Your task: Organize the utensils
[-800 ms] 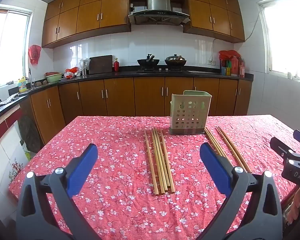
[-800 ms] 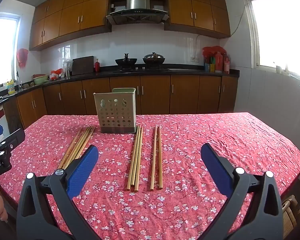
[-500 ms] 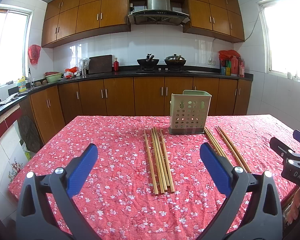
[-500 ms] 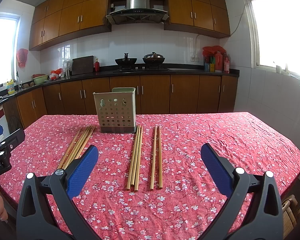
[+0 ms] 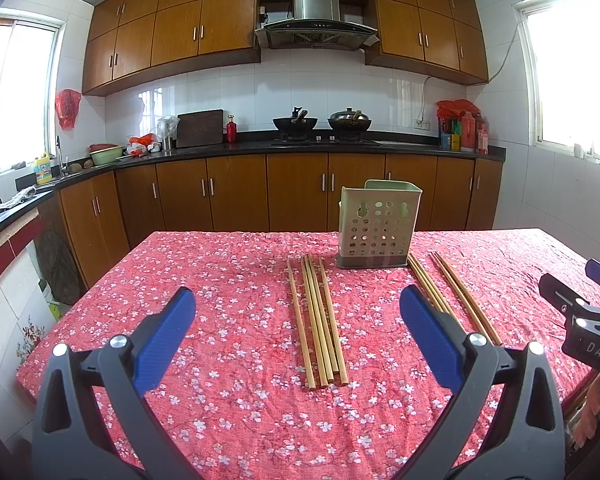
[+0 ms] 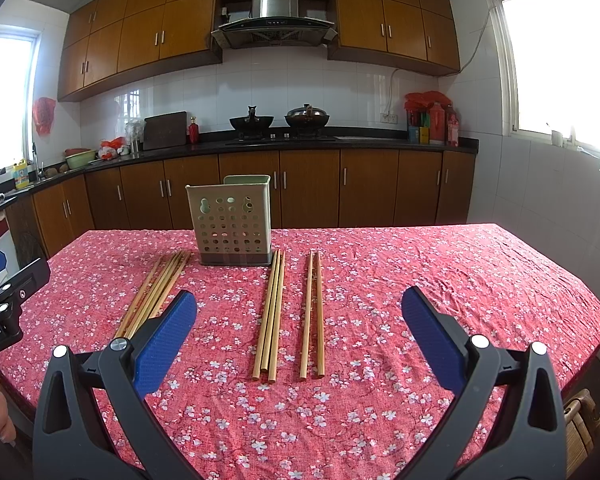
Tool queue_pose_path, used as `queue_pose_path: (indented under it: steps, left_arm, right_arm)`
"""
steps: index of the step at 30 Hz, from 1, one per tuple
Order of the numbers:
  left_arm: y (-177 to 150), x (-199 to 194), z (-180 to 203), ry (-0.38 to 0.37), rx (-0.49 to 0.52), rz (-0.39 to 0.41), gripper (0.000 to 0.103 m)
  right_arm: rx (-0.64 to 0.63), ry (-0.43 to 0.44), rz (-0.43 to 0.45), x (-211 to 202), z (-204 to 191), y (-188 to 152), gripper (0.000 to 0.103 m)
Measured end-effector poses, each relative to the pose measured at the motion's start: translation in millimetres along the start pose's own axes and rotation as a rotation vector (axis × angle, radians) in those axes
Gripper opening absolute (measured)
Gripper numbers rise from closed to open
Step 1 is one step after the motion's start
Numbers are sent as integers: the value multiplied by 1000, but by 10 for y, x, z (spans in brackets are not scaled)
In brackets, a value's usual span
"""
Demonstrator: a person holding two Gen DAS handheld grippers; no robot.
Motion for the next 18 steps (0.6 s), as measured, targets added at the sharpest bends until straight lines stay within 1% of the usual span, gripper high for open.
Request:
queue_pose_path:
  steps: [18]
  left_arm:
    - [-1, 0, -1, -1, -1, -1, 99]
  right_arm:
    - [2, 0, -1, 7, 0, -15, 101]
Point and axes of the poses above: each gripper's, at about its wrist camera, not at the fingertips, and x roughly the way its jaws point, z to its right, y to its top, the point moved 9 cm from there along x, roughly the way its jaws point, and after that the axes turned 3 degrees about y, right-handed, at the moved point
